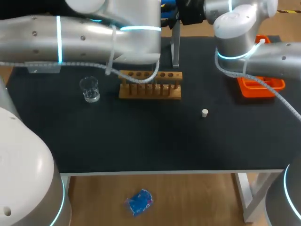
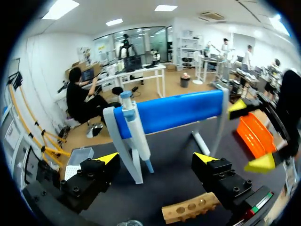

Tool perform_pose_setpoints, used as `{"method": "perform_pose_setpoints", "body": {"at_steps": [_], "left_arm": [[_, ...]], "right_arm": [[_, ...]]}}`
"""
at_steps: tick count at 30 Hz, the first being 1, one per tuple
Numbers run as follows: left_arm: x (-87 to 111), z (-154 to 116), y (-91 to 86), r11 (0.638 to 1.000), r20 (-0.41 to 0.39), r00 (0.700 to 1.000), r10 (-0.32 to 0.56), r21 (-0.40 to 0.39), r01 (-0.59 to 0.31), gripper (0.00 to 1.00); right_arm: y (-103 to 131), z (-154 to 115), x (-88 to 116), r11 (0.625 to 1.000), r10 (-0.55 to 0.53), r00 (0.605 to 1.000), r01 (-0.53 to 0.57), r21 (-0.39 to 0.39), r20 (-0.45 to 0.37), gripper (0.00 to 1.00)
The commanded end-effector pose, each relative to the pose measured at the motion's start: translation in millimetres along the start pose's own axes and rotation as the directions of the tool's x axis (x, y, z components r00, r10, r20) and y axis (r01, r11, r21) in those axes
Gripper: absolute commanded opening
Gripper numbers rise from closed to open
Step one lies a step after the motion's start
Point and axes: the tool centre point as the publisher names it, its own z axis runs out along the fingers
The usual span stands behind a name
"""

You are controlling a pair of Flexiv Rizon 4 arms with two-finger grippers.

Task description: Invert the test tube, pick up the pipette, mount the tip to pipette, aspirate from beaker and dispense into the tube, eject the tip, return the pipette, and cap with the stopper.

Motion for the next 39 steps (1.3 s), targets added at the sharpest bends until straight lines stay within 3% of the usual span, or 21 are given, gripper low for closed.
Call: {"method": "perform_pose_setpoints", "body": {"at_steps": [1,5,23,24,27,32,35,36,38,39], "left_arm": [[-4.0,-25,12.1,0.994,-0.249,0.965,0.079,0.096,-0.057,1.00],[10.0,-38,19.4,0.981,-0.400,0.897,0.187,0.116,-0.153,1.00],[11.4,-40,20.8,0.980,-0.399,0.896,0.195,0.110,-0.164,1.00],[15.7,-43,25.0,0.969,-0.441,0.863,0.246,0.117,-0.217,1.00],[18.7,-52,32.9,0.943,-0.489,0.806,0.334,0.172,-0.286,1.00],[20.2,-61,43.6,0.913,-0.540,0.738,0.406,0.265,-0.309,1.00],[25.4,-66,48.7,0.903,-0.600,0.675,0.430,0.301,-0.308,1.00],[28.2,-67,50.6,0.896,-0.630,0.637,0.444,0.314,-0.314,1.00],[32.9,-69,53.8,0.887,-0.661,0.592,0.461,0.318,-0.335,1.00],[36.4,-70,56.3,0.882,-0.692,0.551,0.467,0.320,-0.347,1.00]], "right_arm": [[-2,-24,4,1.000,-0.001,0.999,0.001,-0.002,-0.044,1.00],[-6,-41,12,0.999,0.033,0.998,-0.033,0.000,-0.051,1.00],[-6,-41,12,0.999,0.033,0.998,-0.033,0.000,-0.051,1.00],[-6,-47,15,0.998,0.045,0.996,-0.047,-0.028,-0.080,1.00],[-11,-61,23,0.998,0.037,0.995,-0.041,-0.044,-0.097,1.00],[-24,-82,27,0.997,0.053,0.993,-0.059,-0.056,-0.103,1.00],[-30,-92,34,0.997,0.053,0.994,-0.059,-0.052,-0.096,1.00],[-34,-97,38,0.997,0.059,0.994,-0.063,-0.047,-0.089,1.00],[-39,-104,44,0.997,0.064,0.995,-0.067,-0.042,-0.083,1.00],[-43,-111,49,0.996,0.073,0.995,-0.076,-0.036,-0.071,1.00]]}}
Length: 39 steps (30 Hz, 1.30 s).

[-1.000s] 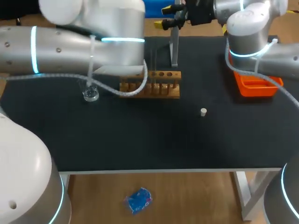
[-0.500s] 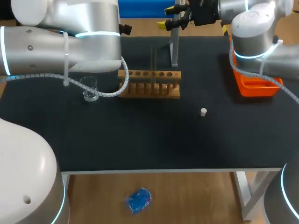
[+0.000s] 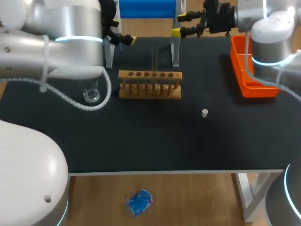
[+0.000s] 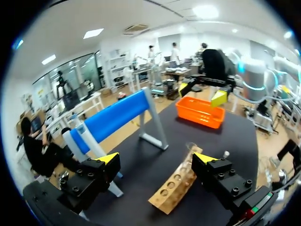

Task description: Invert the test tube, pick up the pipette, mount the tip to pipette, aspirate from beaker and dispense into the tube, eject the tip, return the pipette, and cap with the stopper.

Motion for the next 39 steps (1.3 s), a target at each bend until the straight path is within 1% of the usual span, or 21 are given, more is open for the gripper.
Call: {"method": "perform_pose_setpoints", "body": {"at_steps": [1,2,4,22,23,24,26,32,39], "left_arm": [[6.7,-9,10.0,0.999,-0.370,0.928,0.040,0.025,-0.033,1.00],[10.9,-7,10.8,0.999,-0.412,0.910,0.042,0.014,-0.040,1.00],[15.3,-4,11.9,0.999,-0.449,0.893,0.031,-0.008,-0.038,1.00],[15.3,-4,11.9,0.999,-0.449,0.893,0.031,-0.008,-0.038,1.00],[15.2,-3,11.9,0.999,-0.465,0.884,0.042,0.006,-0.044,1.00],[15.4,-2,11.6,0.999,-0.481,0.875,0.047,0.020,-0.042,1.00],[15.0,2,12.0,0.999,-0.488,0.871,0.051,0.010,-0.052,1.00],[16.0,15,10.1,0.997,-0.507,0.859,0.075,0.023,-0.074,1.00],[13.9,34,13.2,0.996,-0.504,0.861,0.068,-0.011,-0.085,1.00]], "right_arm": [[-13,-29,25,1.000,0.015,0.999,-0.015,0.004,0.041,1.00],[-17,-35,30,1.000,0.016,0.999,-0.017,0.011,0.048,1.00],[-23,-40,34,0.999,0.016,0.997,-0.020,0.038,0.079,1.00],[-23,-40,34,0.999,0.016,0.997,-0.020,0.038,0.079,1.00],[-23,-40,34,0.999,0.016,0.997,-0.020,0.038,0.079,1.00],[-27,-44,36,0.999,0.020,0.996,-0.023,0.042,0.082,1.00],[-33,-51,39,0.998,0.021,0.996,-0.026,0.053,0.092,1.00],[-62,-82,53,0.995,0.050,0.989,-0.061,0.078,0.137,1.00],[-92,-116,68,0.991,0.077,0.973,-0.100,0.094,0.216,1.00]]}}
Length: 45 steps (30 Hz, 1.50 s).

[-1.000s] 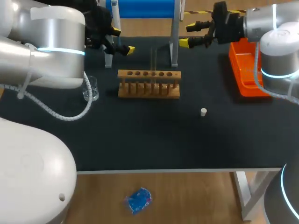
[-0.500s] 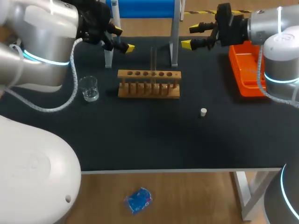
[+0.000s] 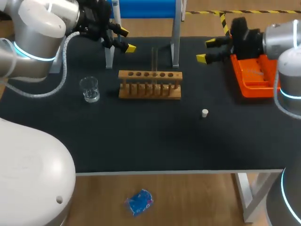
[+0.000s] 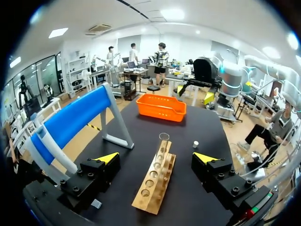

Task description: Invert the test tube, pick up the pipette, mount the tip to pipette, aspirate from beaker and dispense into the tube, eject the tip, return the pipette, and cap with the stopper.

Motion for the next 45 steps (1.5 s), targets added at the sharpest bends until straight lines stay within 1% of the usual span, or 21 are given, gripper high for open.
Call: {"method": "perform_pose_setpoints", "body": {"at_steps": [1,5,7,13,16,22,24,25,30,36,41,42,45], "left_arm": [[-10.4,15,-1.6,1.000,-0.132,0.991,0.001,-0.019,-0.003,1.00],[-13.1,26,0.9,1.000,-0.142,0.990,0.003,-0.027,-0.007,1.00],[-14.2,30,3.1,0.999,-0.148,0.989,-0.004,-0.037,-0.002,1.00],[-14.4,40,8.7,0.999,-0.151,0.989,-0.005,-0.041,-0.001,1.00],[-13.0,40,10.6,0.999,-0.139,0.990,-0.004,-0.040,-0.002,1.00],[-7.4,42,19.4,0.998,-0.131,0.991,0.006,-0.067,-0.015,1.00],[-7.1,42,19.9,0.998,-0.127,0.992,0.006,-0.063,-0.014,1.00],[-6.9,42,20.1,0.998,-0.112,0.994,0.015,-0.059,-0.021,1.00],[-7.1,43,15.4,0.997,-0.092,0.994,0.056,-0.044,-0.060,1.00],[-5.8,52,15.1,0.997,-0.103,0.993,0.059,-0.042,-0.063,1.00],[-4.7,56,8.8,0.997,-0.102,0.992,0.069,-0.032,-0.073,1.00],[-4.8,58,7.4,0.996,-0.099,0.991,0.086,-0.030,-0.090,1.00],[-4.4,59,5.8,0.996,-0.104,0.991,0.083,-0.033,-0.086,1.00]], "right_arm": [[-22,-34,18,1.000,0.006,0.998,-0.006,-0.004,0.055,1.00],[-44,-48,22,0.999,0.048,0.996,-0.047,-0.005,0.076,1.00],[-54,-54,25,0.999,0.052,0.996,-0.052,-0.007,0.072,1.00],[-54,-54,25,0.999,0.052,0.996,-0.052,-0.007,0.072,1.00],[-54,-54,25,0.999,0.052,0.996,-0.052,-0.007,0.072,1.00],[-54,-54,25,0.999,0.052,0.996,-0.052,-0.007,0.072,1.00],[-54,-54,25,0.999,0.052,0.996,-0.052,-0.007,0.072,1.00],[-54,-54,25,0.999,0.052,0.996,-0.052,-0.007,0.072,1.00],[-54,-54,25,0.999,0.052,0.996,-0.052,-0.007,0.072,1.00],[-54,-54,25,0.999,0.052,0.996,-0.052,-0.007,0.072,1.00],[-54,-54,25,0.999,0.052,0.996,-0.052,-0.007,0.072,1.00],[-54,-54,25,0.999,0.052,0.996,-0.052,-0.007,0.072,1.00],[-54,-54,25,0.999,0.052,0.996,-0.052,-0.007,0.072,1.00]]}}
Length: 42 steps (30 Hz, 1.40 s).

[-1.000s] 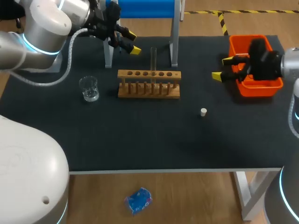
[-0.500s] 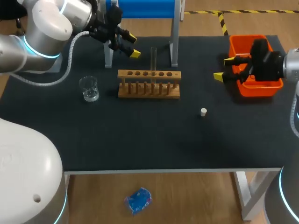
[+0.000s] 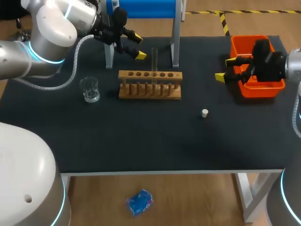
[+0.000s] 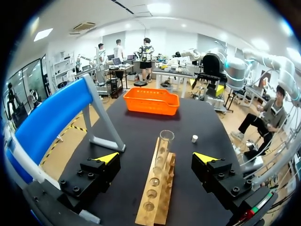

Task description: Invert the test tube, pick up the pipette, mount the tip to pipette, aspirate from beaker and dispense into the tube, eject the tip, return the pipette, and cap with the stopper.

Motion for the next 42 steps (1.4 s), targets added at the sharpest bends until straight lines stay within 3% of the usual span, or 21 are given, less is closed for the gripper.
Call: {"method": "perform_pose_setpoints", "body": {"at_steps": [1,11,21,24,39,42], "left_arm": [[-1.9,4,-1.6,1.000,-0.005,1.000,0.001,-0.009,-0.001,1.00],[-1.8,4,-2.0,1.000,-0.012,1.000,-0.001,-0.006,0.001,1.00],[-1.8,4,-2.0,1.000,-0.012,1.000,-0.001,-0.006,0.001,1.00],[-1.8,4,-2.0,1.000,-0.012,1.000,-0.001,-0.006,0.001,1.00],[-1.8,4,-2.0,1.000,-0.012,1.000,-0.001,-0.006,0.001,1.00],[-1.8,4,-2.0,1.000,-0.012,1.000,-0.001,-0.006,0.001,1.00]], "right_arm": [[0,-1,0,1.000,0.000,1.000,0.000,-0.001,-0.001,1.00],[-7,1,6,0.999,-0.037,0.999,0.036,0.028,0.016,1.00],[-63,0,18,0.991,0.034,0.999,-0.037,0.132,0.023,1.00],[-82,0,24,0.976,-0.008,1.000,0.006,0.217,0.005,1.00],[-82,0,24,0.976,-0.008,1.000,0.006,0.217,0.005,1.00],[-91,17,28,0.949,-0.105,0.994,0.090,0.302,0.035,1.00]]}}
